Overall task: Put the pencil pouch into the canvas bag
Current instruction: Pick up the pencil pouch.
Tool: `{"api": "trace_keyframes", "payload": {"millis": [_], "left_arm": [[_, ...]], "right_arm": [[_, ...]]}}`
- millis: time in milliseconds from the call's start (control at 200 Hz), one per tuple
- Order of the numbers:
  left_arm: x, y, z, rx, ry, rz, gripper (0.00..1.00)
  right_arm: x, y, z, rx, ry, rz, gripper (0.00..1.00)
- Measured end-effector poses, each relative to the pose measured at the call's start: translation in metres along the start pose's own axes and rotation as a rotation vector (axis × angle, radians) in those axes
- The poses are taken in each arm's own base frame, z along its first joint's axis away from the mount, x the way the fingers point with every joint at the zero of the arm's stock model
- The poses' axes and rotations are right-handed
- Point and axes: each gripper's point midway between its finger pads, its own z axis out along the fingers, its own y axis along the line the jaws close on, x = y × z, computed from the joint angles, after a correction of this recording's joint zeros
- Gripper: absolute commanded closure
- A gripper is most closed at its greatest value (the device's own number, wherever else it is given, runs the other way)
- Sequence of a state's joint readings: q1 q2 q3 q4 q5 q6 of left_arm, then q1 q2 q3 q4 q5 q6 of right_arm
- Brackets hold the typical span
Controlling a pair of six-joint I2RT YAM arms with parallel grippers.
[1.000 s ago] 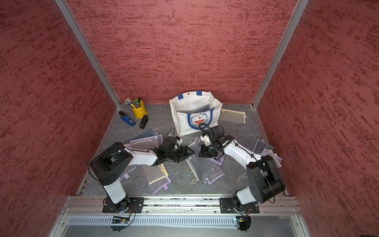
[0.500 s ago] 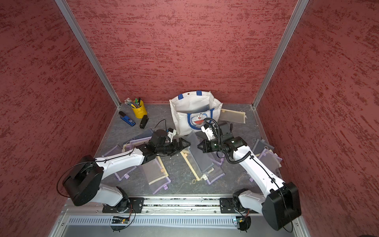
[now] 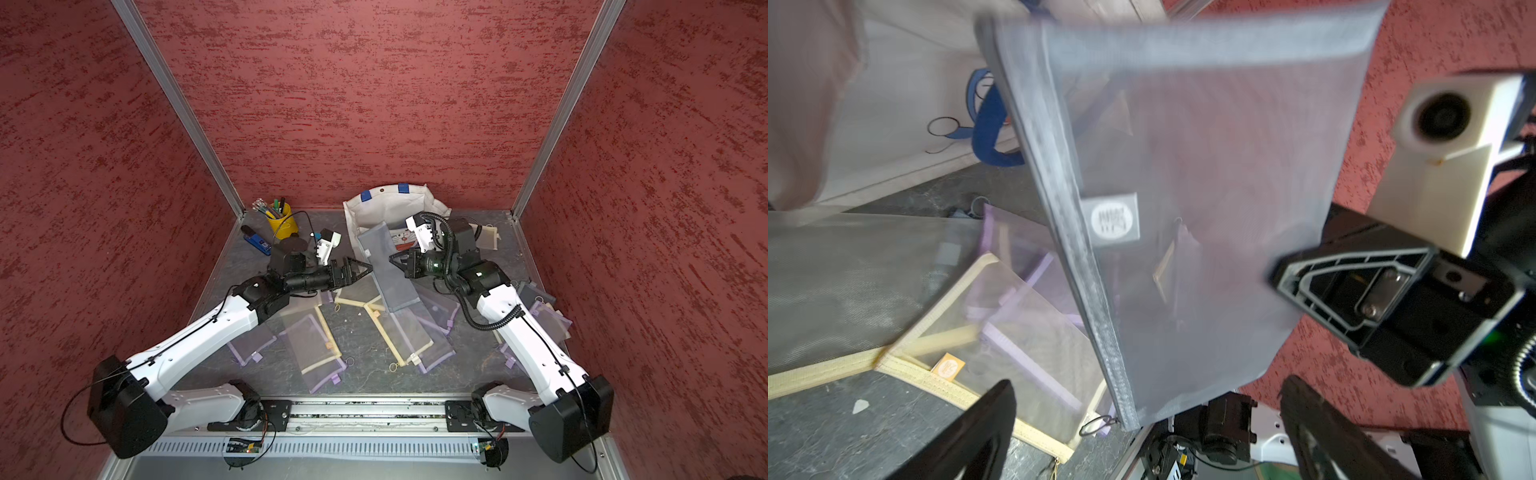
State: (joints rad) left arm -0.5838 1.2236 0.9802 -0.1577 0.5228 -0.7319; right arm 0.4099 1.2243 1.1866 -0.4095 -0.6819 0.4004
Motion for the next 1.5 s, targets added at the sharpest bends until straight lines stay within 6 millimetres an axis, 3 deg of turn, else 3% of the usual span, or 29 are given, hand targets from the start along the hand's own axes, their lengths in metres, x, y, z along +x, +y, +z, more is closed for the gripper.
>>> {"api": "trace_keyframes", "payload": {"millis": [200,401,461,556,611,736,822,962,1147,1313,1498], "left_arm": [[-0.013,-0.009,0.001,0.081,-0.03,0.025,0.0],[-0.026,-0.012,0.02,0.149,-0.039,0.052,0.03],[-0.029,-0.012,0.027,0.166,-0.036,0.054,0.16],[-0.039,-0.018,0.035,0.197,-0.047,0.065,0.49],[-0.043,-0.023,0.034,0.214,-0.06,0.077,0.68],[-0.052,-0.032,0.03,0.234,-0.084,0.105,1.0],[-0.06,-0.036,0.025,0.227,-0.092,0.127,1.0],[-0.08,-0.05,0.01,0.192,-0.122,0.187,1.0],[-0.126,-0.074,-0.023,0.114,-0.211,0.307,1.0],[-0.167,-0.094,-0.035,0.041,-0.267,0.416,1.0],[-0.211,-0.092,-0.016,-0.065,-0.285,0.524,1.0]], "right_arm": [[-0.017,0.023,-0.001,-0.112,-0.051,-0.021,1.0],[-0.027,0.031,0.003,-0.168,-0.074,-0.017,1.0],[-0.028,0.029,0.006,-0.171,-0.072,-0.013,1.0],[-0.026,0.023,0.011,-0.157,-0.062,-0.003,1.0],[-0.026,0.02,0.012,-0.144,-0.058,0.0,1.0],[-0.032,0.02,0.01,-0.119,-0.07,-0.017,1.0],[-0.039,0.019,0.008,-0.092,-0.089,-0.041,0.93],[-0.05,0.011,0.006,-0.017,-0.114,-0.07,0.68],[-0.067,-0.007,-0.003,0.108,-0.147,-0.113,0.34],[-0.094,-0.02,-0.015,0.186,-0.184,-0.137,0.19],[-0.116,-0.043,-0.029,0.284,-0.209,-0.128,0.09]]}}
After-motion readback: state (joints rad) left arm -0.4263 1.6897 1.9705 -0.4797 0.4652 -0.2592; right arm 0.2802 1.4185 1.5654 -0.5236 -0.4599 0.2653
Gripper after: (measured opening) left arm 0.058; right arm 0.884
